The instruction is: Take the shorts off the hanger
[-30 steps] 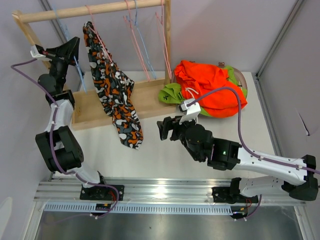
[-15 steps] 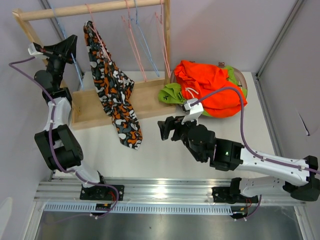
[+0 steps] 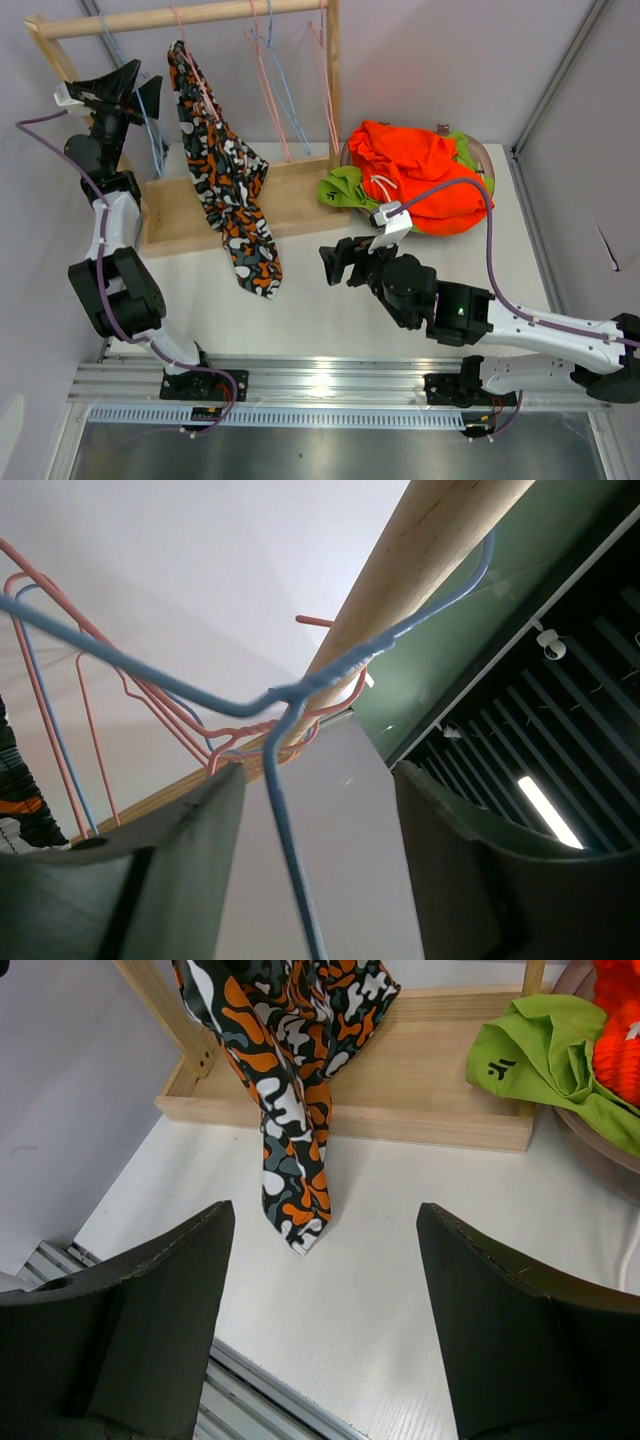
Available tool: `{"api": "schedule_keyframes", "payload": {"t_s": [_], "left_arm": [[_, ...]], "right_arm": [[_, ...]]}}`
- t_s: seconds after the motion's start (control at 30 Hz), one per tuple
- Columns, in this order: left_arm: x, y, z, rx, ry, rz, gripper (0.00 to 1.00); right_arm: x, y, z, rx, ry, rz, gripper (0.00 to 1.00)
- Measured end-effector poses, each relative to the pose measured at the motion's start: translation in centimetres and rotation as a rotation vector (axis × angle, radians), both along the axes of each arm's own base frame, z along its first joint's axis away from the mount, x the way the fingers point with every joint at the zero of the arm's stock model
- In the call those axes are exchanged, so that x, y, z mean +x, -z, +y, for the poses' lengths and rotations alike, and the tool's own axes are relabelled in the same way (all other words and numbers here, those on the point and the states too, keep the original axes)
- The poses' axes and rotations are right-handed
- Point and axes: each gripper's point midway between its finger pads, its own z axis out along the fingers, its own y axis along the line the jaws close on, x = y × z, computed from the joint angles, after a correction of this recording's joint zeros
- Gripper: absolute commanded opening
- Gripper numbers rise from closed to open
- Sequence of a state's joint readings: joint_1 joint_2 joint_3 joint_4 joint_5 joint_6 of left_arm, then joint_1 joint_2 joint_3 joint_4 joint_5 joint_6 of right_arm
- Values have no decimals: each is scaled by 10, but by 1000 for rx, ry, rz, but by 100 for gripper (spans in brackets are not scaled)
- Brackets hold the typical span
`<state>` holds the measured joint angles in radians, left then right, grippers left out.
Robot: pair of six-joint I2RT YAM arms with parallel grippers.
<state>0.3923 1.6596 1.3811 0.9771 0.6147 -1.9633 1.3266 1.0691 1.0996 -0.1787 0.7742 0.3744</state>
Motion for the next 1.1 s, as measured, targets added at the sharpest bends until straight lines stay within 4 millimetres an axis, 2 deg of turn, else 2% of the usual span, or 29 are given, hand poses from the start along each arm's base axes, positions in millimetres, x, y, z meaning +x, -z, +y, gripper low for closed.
{"api": "schedule_keyframes", "payload": {"t_s": [0.2,0.37,0.43,0.53,0.6,0.7,0.8,0.83,0.87,0.9,0.93,1.0,1.1], "left_arm": [[-2,-2,6,37,-34,26,82],[-11,-17,17,213,-168,116,86],[-20,-35,18,316,-245,145,88],[-46,-58,14,460,-366,161,89],[-62,-65,12,528,-426,172,89],[-76,-61,13,609,-487,213,89],[-70,-37,19,651,-492,293,87],[-65,-24,23,658,-485,326,84],[-59,-10,26,659,-474,365,73],[-53,6,30,658,-461,406,56],[-48,20,33,655,-447,443,24],[-37,44,38,655,-421,505,2],[-30,62,39,660,-391,551,0]], "right_arm": [[-5,3,0,-10,-9,4,80],[-12,-2,-5,11,-15,0,80],[-14,-5,-8,22,-16,-2,79],[-17,-9,-14,38,-19,-4,80],[-19,-10,-18,48,-19,-5,80],[-21,-12,-24,59,-16,-7,80],[-22,-12,-29,67,-13,-8,80],[-22,-12,-31,68,-11,-9,80],[-22,-13,-32,70,-10,-9,80],[-22,-13,-33,72,-7,-10,80],[-22,-13,-34,73,-4,-11,80],[-21,-12,-35,72,0,-11,80],[-21,-9,-34,64,3,-10,80]]}}
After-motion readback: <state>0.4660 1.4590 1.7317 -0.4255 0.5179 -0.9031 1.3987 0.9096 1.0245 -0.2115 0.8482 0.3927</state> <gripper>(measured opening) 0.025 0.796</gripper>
